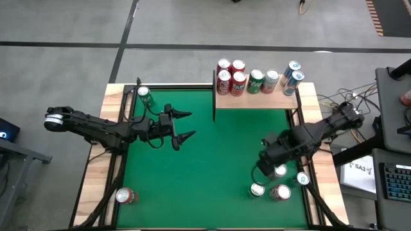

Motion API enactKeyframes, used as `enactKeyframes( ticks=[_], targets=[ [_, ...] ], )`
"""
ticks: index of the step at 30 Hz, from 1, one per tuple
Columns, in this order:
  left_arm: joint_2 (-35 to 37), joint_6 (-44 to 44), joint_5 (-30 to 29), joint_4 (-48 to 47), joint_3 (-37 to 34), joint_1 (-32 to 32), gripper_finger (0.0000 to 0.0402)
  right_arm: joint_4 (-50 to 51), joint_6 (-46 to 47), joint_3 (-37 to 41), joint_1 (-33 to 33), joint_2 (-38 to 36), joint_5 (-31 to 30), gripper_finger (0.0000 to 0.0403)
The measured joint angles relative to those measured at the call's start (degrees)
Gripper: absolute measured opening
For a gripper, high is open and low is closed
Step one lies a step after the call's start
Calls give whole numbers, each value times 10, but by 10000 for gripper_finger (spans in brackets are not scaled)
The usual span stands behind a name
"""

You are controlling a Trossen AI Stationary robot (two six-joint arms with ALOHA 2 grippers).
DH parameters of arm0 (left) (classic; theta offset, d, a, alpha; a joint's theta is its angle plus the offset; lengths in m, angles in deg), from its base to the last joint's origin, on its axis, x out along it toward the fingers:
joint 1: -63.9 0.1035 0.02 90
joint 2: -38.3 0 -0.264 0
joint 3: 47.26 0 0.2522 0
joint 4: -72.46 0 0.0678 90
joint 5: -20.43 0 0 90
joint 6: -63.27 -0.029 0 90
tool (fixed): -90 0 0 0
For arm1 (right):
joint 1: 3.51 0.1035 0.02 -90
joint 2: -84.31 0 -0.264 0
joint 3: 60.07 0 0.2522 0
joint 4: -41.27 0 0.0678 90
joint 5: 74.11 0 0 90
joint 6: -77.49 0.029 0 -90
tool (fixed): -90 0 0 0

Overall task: Place canned beverage on shelf
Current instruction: Put the pink-white soda can on the shelf aligned with the other pink-white soda can

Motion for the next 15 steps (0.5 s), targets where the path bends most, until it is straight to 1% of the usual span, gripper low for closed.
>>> enactKeyframes(
  ticks=[8,12,15],
  targets=[
    [0,11,0,1,0,0,368,-6,145,119,61,-77,4,12],
    [0,11,0,2,0,0,368,-25,165,159,75,-100,3,14],
    [0,11,0,2,0,0,368,-47,168,173,75,-110,-1,26]
  ],
)
